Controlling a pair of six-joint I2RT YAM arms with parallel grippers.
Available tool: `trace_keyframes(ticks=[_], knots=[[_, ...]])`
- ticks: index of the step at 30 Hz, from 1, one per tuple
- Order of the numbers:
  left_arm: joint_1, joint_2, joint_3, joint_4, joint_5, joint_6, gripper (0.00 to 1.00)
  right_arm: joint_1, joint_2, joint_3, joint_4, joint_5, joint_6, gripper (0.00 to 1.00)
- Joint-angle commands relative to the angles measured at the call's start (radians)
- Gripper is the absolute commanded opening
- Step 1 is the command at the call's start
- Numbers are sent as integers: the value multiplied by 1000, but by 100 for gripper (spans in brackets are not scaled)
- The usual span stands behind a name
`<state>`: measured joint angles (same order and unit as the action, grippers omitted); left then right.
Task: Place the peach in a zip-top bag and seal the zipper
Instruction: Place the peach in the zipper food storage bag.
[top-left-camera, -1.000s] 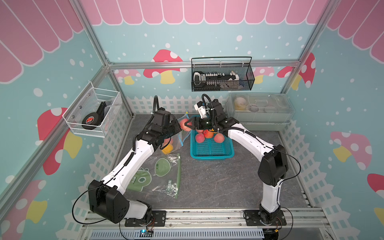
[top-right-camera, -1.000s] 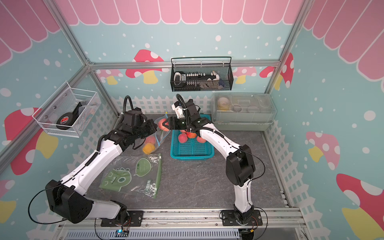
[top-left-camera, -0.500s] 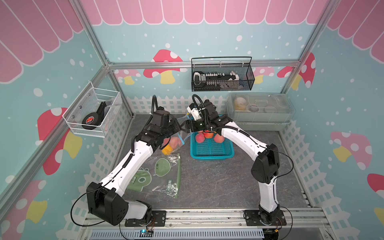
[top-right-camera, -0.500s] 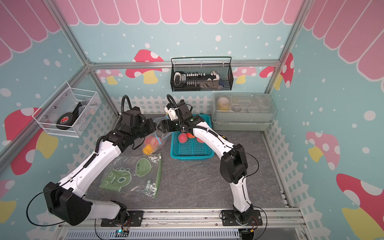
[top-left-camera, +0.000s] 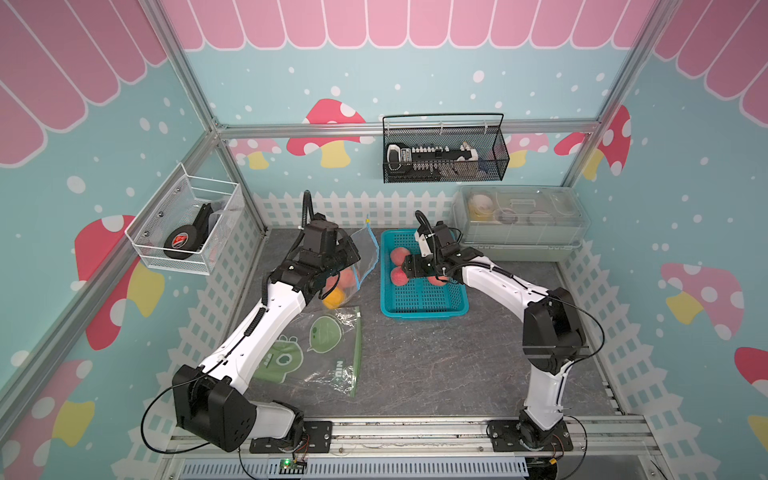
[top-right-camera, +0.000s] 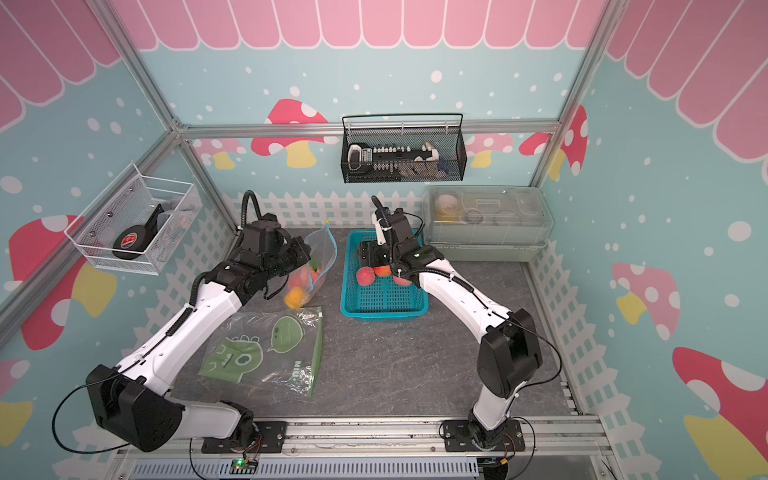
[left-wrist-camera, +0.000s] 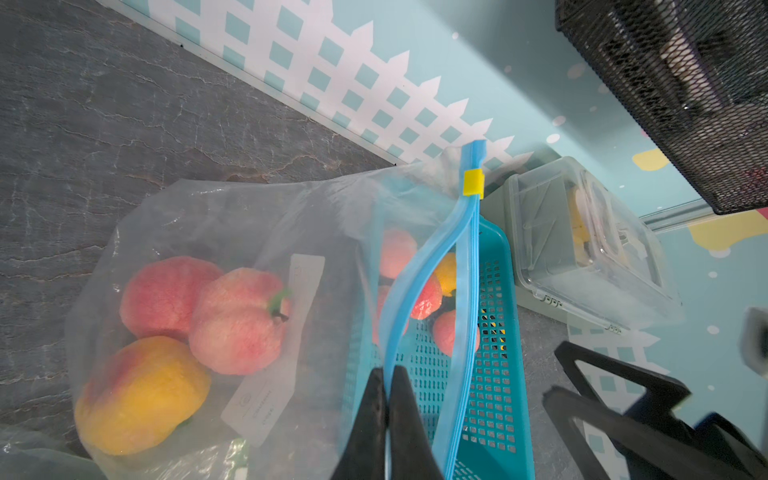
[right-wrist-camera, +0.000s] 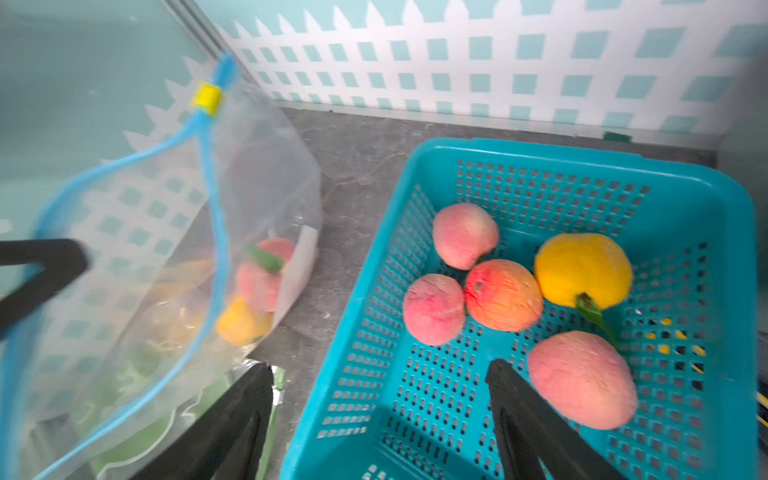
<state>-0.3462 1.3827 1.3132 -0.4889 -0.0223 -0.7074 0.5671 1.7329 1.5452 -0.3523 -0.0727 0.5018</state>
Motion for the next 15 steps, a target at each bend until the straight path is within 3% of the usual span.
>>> trace_keyframes(ticks=[1,10,15], knots=[[7,-22,-8,0,-8,0,0,-16,89,-2,-57,-6,-7,81],[7,-20,-8,0,-5,0,0,-24,311,123,-37,-116,10,80],[7,-22,-8,-2,-2,2,0,-24,404,198,-61,-89,40,80]])
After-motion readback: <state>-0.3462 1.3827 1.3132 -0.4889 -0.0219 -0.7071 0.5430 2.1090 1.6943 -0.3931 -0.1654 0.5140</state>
